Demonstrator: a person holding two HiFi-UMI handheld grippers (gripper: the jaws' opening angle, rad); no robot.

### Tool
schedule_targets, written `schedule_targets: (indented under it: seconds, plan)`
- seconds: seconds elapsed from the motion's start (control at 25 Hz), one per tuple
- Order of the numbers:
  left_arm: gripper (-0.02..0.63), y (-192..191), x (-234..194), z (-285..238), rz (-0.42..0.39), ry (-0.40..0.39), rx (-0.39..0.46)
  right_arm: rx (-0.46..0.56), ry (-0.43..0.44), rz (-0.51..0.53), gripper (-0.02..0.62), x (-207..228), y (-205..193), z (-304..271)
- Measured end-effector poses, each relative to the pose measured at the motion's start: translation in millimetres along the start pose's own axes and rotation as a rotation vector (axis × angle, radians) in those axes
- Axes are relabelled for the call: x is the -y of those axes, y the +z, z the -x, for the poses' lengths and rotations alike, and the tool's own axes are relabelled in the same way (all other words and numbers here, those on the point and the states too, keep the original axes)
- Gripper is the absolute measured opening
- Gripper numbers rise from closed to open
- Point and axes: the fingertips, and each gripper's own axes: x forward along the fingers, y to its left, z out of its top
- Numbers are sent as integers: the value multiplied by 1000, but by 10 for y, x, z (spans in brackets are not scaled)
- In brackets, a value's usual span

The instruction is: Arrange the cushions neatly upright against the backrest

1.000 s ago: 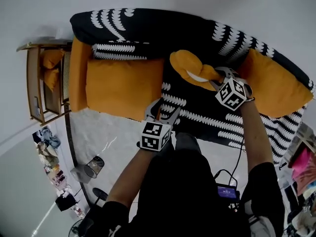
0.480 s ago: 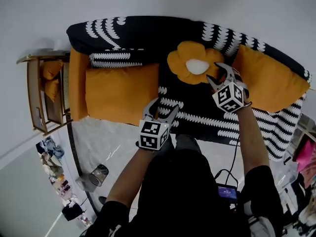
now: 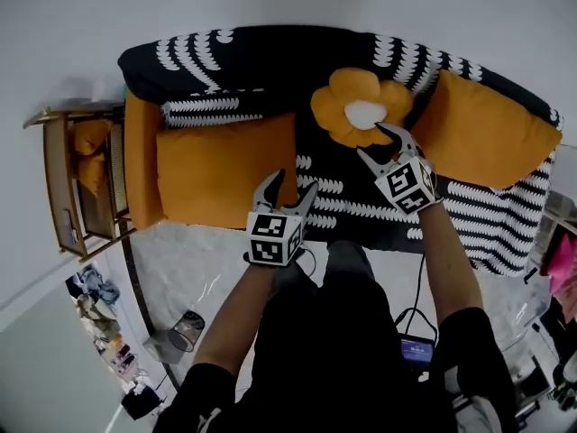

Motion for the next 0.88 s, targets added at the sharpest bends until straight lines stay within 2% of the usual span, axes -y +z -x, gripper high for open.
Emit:
schedule_targets:
  seconds: [0.2,0.36,0.44,0.52,0.64,0.76,0.88]
  plan:
    - [318,-129,-643,294,7,-1,-4,0,-4,-76,290,-547,369,-225]
    - [318,-195,-1370,592,-7,13,-19,14,-27,-196,301,-976,652,-558]
    - [318,-243,-1784,778,1,31,-25,38,-63,-297,304,-1142,742,-771]
    - [318,-330,-2207,992,21,50,-35,58,-108,-446,304,-1315,804,-974]
    - [318,-461,-2866,1310,41,90,-55,48,-165,-616,304,-1594,888,-1283]
    - [318,-570,-3426,1467,51,122,-77,23,-188,-677,307,-1802,978,-1561]
    - [318,-671,-3780,1447,60,134,-95,1,-213,-698,307,-1891,998,-1707]
